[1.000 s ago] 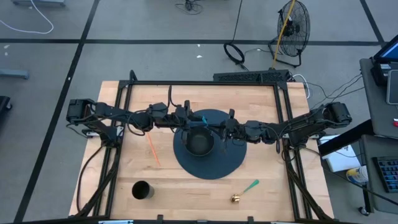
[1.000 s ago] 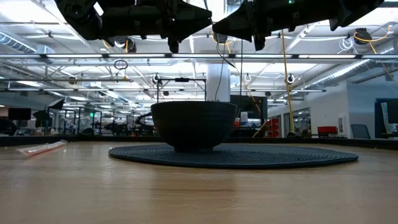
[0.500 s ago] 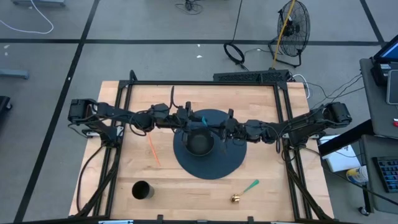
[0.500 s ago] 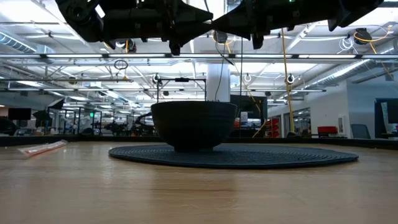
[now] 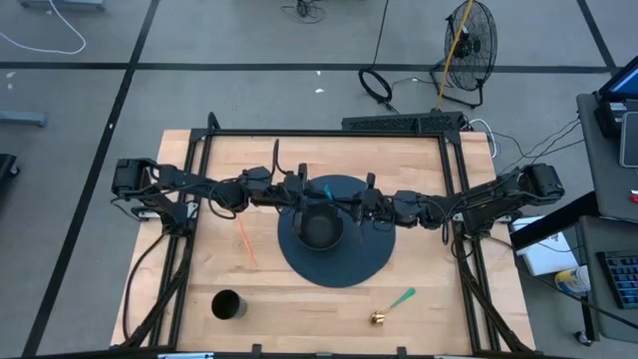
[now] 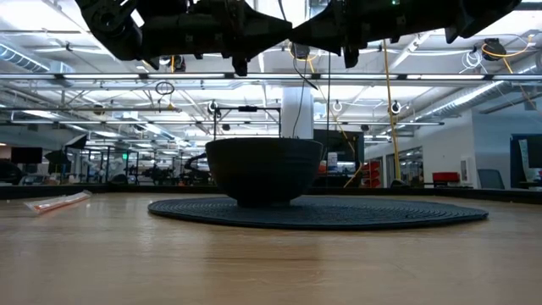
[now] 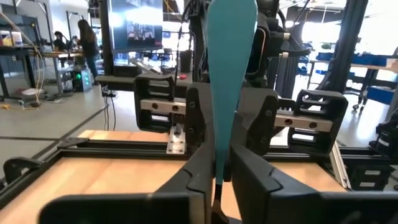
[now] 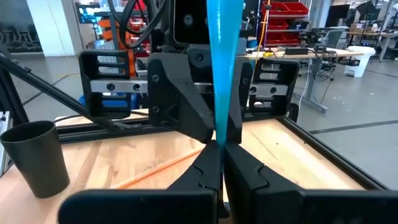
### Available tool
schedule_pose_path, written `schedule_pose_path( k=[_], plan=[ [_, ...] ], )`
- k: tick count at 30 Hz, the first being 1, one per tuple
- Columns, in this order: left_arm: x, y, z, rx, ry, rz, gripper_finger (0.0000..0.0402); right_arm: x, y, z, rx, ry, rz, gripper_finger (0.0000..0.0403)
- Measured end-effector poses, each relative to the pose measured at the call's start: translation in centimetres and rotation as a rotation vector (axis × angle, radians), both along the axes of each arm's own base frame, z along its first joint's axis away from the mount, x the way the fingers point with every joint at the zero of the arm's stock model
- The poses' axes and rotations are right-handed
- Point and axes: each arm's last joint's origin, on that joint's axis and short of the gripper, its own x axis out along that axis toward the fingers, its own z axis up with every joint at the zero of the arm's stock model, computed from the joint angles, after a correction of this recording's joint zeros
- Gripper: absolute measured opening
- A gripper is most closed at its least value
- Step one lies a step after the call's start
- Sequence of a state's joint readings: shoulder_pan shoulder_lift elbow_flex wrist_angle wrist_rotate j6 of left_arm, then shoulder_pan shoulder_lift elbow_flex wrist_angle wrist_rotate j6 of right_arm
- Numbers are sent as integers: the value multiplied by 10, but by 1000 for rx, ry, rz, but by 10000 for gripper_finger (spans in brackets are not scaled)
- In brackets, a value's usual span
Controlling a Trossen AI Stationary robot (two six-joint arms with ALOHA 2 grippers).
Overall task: Pick & Place Utensil
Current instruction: Put the blue fork into the black bowl on the blue table placemat
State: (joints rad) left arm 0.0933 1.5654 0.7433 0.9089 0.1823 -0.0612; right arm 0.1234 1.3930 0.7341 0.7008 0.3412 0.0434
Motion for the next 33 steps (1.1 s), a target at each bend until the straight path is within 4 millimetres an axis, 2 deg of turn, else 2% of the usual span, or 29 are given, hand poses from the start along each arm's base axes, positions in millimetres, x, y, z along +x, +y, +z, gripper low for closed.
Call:
schedule_pose_path(
  k=[4,12,19,29,33],
  plan=[
    [0,0,1,5,-14,5,33,0,0,0,4,0,-1,0],
    [0,0,3,6,-28,7,43,0,0,-1,6,15,3,0],
    [0,0,3,27,-30,9,10,0,0,-2,6,20,2,0],
    [0,0,3,28,-30,15,7,0,0,-2,26,16,-2,0],
    [0,1,3,30,-30,28,5,0,0,-2,51,11,-7,13]
  ],
)
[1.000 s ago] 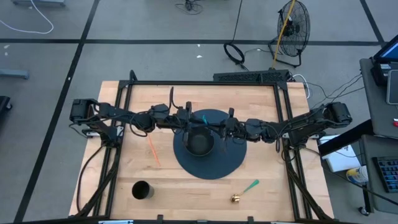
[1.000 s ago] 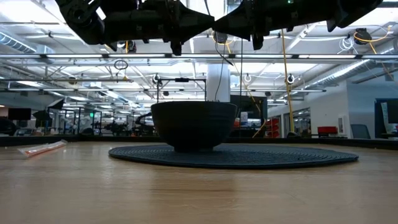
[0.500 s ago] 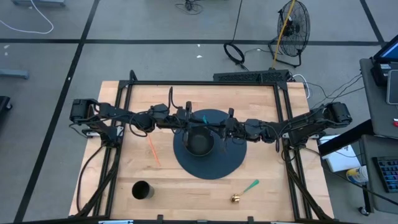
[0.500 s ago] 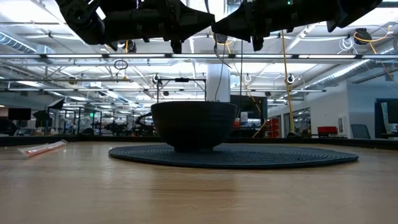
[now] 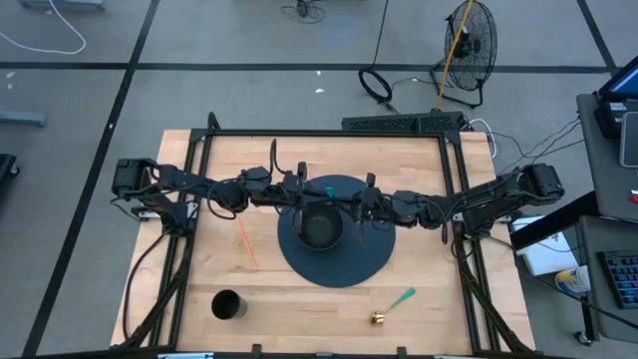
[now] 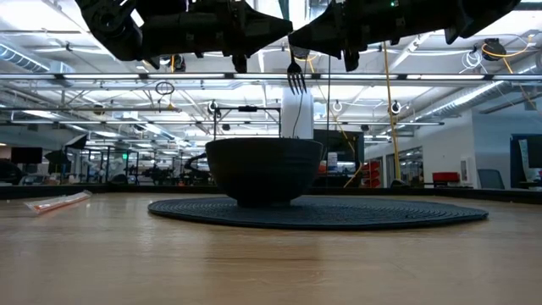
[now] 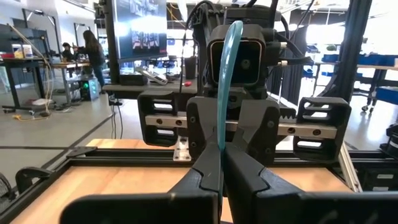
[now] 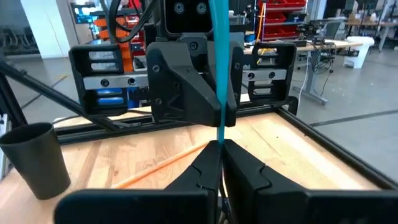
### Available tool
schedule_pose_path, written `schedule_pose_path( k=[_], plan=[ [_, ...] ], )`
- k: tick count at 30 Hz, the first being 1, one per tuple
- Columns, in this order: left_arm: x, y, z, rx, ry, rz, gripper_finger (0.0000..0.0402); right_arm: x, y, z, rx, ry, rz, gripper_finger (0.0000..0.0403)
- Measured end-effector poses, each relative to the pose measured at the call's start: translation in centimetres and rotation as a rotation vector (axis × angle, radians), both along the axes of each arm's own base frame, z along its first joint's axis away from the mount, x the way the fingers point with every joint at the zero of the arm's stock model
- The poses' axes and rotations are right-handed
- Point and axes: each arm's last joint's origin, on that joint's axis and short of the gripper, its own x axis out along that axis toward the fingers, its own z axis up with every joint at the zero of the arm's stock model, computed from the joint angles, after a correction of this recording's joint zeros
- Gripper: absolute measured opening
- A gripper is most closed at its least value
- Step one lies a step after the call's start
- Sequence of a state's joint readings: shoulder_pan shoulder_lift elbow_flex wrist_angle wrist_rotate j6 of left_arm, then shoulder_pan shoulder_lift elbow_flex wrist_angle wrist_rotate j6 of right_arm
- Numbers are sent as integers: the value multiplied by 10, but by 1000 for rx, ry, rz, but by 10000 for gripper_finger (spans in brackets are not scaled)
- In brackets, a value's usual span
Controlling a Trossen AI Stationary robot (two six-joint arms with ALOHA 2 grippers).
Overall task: Pick & Place Utensil
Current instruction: Put the blue fork into the black bowl on the blue table placemat
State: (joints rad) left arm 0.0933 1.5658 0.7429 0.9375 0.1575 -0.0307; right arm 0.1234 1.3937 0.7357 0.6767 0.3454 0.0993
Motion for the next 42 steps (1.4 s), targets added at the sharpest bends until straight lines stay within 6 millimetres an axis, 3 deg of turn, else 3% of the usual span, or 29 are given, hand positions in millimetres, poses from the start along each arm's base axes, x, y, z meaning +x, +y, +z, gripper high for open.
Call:
schedule_pose_path(
  k=[6,16,30,35,42],
  plan=[
    [0,1,0,1,-2,10,4,-1,0,-6,10,58,-22,54],
    [0,3,-5,-16,68,37,3,-3,0,-17,16,167,-44,167],
    [-2,15,-16,-193,198,60,2,-19,-3,-20,47,324,-63,298],
    [-3,17,-23,-252,268,81,2,-27,1,-18,79,356,-58,321],
    [-4,11,-32,-310,354,155,2,-35,19,-11,72,345,13,321]
  ],
)
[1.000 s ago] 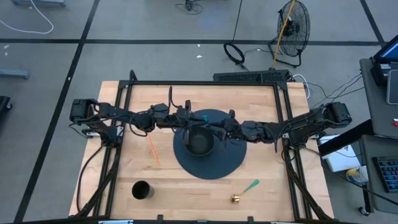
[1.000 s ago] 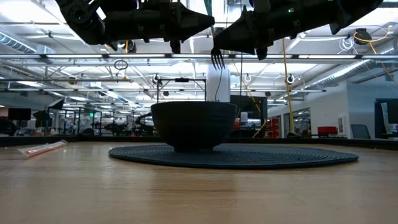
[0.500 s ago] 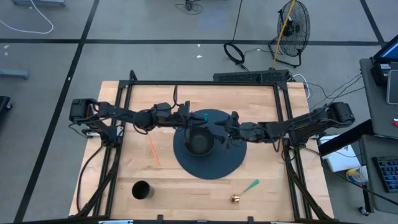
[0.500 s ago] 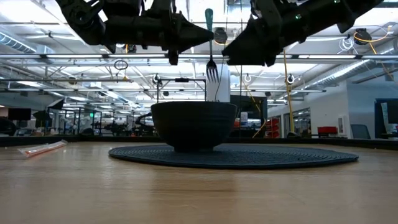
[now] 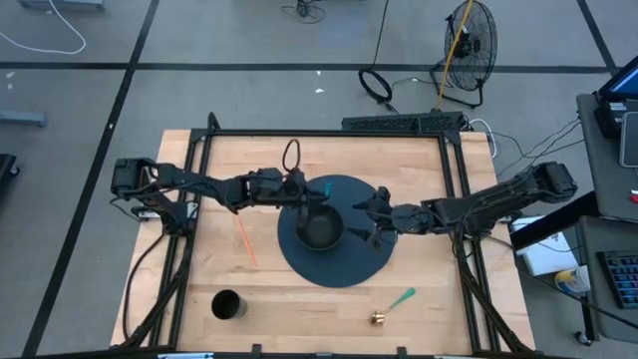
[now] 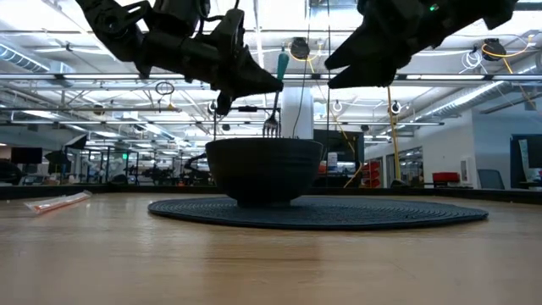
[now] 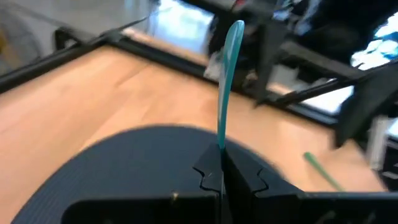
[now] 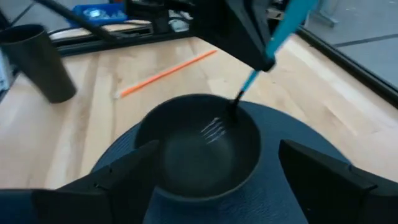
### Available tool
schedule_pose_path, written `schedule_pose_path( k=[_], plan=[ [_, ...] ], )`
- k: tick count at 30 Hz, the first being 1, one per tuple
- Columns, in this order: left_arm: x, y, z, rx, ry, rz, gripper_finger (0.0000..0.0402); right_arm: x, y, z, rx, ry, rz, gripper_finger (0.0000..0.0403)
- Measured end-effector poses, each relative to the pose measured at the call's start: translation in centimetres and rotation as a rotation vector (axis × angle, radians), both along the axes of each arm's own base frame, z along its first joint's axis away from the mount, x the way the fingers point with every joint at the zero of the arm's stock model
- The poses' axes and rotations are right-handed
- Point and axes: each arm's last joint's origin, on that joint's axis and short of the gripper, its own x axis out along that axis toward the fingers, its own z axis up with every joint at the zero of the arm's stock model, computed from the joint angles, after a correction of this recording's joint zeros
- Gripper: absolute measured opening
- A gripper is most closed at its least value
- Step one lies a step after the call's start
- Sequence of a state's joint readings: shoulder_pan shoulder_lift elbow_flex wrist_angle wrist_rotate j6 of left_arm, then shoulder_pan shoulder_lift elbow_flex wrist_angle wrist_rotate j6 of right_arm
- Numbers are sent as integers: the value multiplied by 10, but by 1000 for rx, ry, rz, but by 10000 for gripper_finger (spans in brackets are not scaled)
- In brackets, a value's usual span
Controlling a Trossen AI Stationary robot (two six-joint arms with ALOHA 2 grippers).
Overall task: Pick & Place Utensil
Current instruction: Put the blue fork into the black bowl on the blue table placemat
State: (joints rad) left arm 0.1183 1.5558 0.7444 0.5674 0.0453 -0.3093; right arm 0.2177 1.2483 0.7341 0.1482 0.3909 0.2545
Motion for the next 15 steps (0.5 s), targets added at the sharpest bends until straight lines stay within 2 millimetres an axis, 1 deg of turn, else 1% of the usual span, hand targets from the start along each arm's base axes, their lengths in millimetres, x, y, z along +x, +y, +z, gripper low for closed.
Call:
schedule_pose_path(
  k=[6,12,15],
  plan=[
    [-2,-6,-7,8,79,122,2,-11,13,2,20,32,41,314],
    [-2,-6,-9,-24,92,189,2,-24,25,7,-5,31,-5,314],
    [-1,-8,-14,-42,99,213,4,-30,33,11,-27,5,-13,314]
  ],
)
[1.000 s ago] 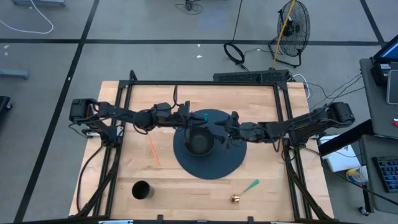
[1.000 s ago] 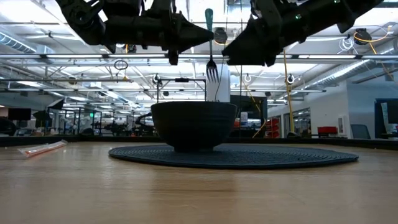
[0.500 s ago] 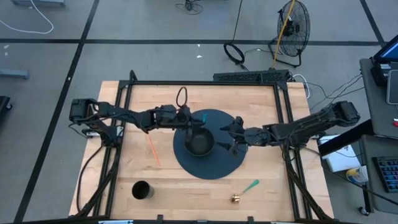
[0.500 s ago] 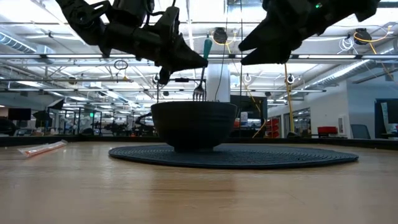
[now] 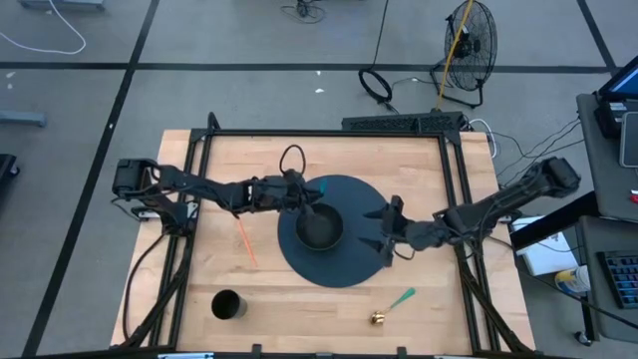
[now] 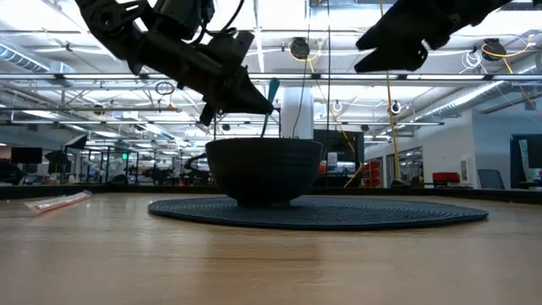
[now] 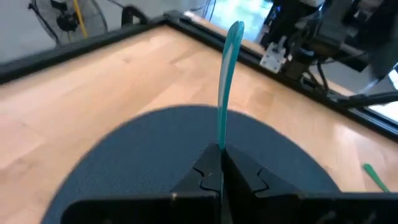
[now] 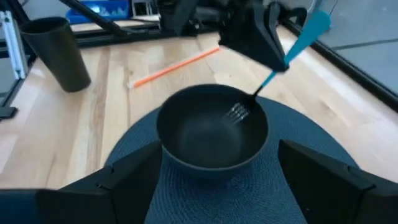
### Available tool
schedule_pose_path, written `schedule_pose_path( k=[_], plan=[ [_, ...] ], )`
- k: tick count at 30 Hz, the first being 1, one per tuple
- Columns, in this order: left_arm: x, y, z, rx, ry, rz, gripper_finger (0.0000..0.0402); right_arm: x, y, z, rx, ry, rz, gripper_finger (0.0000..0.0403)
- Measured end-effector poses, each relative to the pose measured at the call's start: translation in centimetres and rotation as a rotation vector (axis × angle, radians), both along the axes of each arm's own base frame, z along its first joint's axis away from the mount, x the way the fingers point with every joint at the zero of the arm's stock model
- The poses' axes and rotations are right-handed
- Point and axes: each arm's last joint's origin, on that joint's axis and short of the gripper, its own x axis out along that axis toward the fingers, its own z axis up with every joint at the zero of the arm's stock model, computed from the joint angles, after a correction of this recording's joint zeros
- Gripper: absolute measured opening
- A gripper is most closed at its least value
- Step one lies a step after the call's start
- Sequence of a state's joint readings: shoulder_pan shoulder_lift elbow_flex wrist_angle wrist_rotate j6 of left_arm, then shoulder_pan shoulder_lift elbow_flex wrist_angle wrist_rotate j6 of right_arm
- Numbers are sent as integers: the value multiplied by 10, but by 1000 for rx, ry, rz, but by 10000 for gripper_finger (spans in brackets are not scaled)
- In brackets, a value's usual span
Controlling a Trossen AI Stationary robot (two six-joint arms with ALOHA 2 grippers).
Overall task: Pick & Place Utensil
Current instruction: Put the blue fork into the black bowl on the blue table placemat
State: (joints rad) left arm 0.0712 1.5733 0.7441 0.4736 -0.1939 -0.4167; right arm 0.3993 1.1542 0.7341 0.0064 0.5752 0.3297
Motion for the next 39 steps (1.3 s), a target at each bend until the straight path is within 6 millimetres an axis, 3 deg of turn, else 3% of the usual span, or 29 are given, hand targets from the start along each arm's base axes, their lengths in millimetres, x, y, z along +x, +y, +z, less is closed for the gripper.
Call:
schedule_pose_path(
  k=[9,19,25,39],
  plan=[
    [11,-3,-23,-25,9,14,4,-19,17,1,-61,11,-40,313],
    [12,0,-28,-37,7,57,4,-34,28,-4,-50,25,-65,313],
    [10,0,-30,-44,32,106,24,-38,27,-15,-26,40,-81,313],
    [10,0,-32,-42,45,110,18,-41,25,-26,12,58,-92,313]
  ],
)
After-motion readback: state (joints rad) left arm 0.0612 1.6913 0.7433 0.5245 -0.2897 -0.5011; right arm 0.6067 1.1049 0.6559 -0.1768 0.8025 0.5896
